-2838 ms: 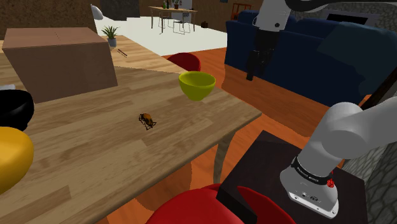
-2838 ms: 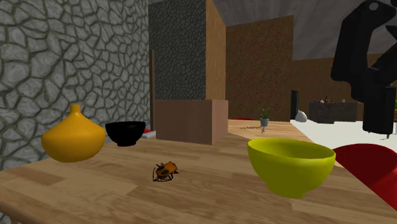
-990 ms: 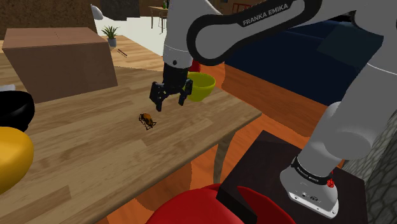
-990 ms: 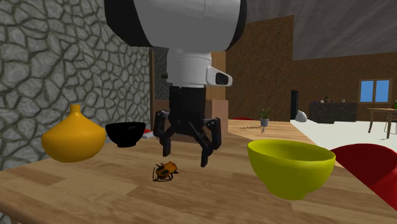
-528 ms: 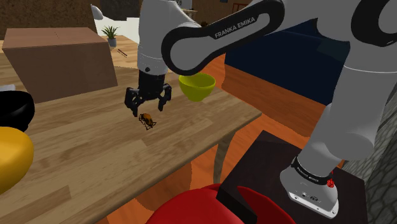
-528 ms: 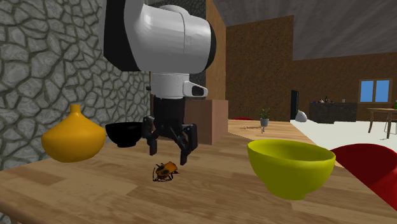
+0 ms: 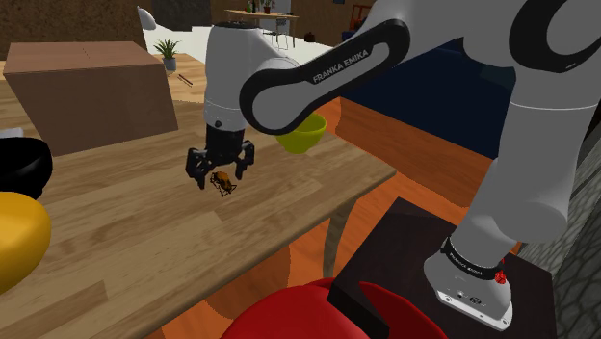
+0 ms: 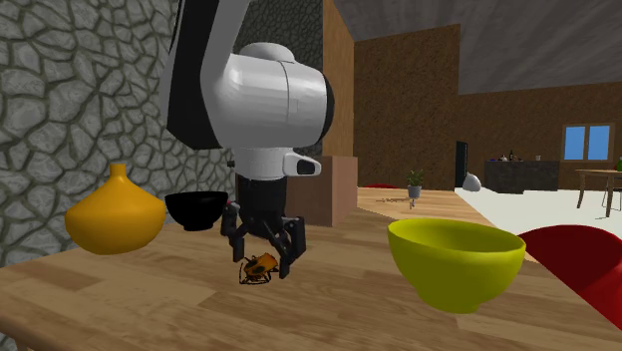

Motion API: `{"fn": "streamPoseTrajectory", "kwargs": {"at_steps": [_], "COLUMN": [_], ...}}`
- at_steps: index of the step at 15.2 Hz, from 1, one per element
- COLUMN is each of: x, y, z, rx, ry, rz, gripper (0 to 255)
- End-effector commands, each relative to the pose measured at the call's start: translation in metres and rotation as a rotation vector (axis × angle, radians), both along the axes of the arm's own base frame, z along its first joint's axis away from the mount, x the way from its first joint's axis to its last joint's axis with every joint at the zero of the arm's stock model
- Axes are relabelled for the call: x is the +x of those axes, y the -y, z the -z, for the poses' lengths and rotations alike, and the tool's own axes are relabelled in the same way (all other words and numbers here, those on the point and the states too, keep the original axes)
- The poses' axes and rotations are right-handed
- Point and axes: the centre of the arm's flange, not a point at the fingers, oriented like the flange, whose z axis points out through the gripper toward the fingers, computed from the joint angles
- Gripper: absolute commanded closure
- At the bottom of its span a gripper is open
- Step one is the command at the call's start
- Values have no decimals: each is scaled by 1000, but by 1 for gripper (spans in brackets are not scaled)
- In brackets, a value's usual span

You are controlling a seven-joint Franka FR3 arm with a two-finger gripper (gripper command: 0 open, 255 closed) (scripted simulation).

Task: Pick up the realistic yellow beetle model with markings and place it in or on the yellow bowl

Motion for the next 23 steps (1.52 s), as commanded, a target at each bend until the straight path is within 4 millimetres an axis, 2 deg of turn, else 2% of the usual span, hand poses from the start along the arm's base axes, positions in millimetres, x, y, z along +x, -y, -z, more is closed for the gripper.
{"fn": "streamPoseTrajectory", "kwargs": {"at_steps": [1,6,7,16,23], "x": [0,0,0,0,0], "y": [0,0,0,0,0], "z": [2,2,2,2,-35], "rx": [0,0,0,0,0], "ry": [1,1,1,1,1], "rz": [0,0,0,0,0], "gripper": [0,0,255,255,255]}}
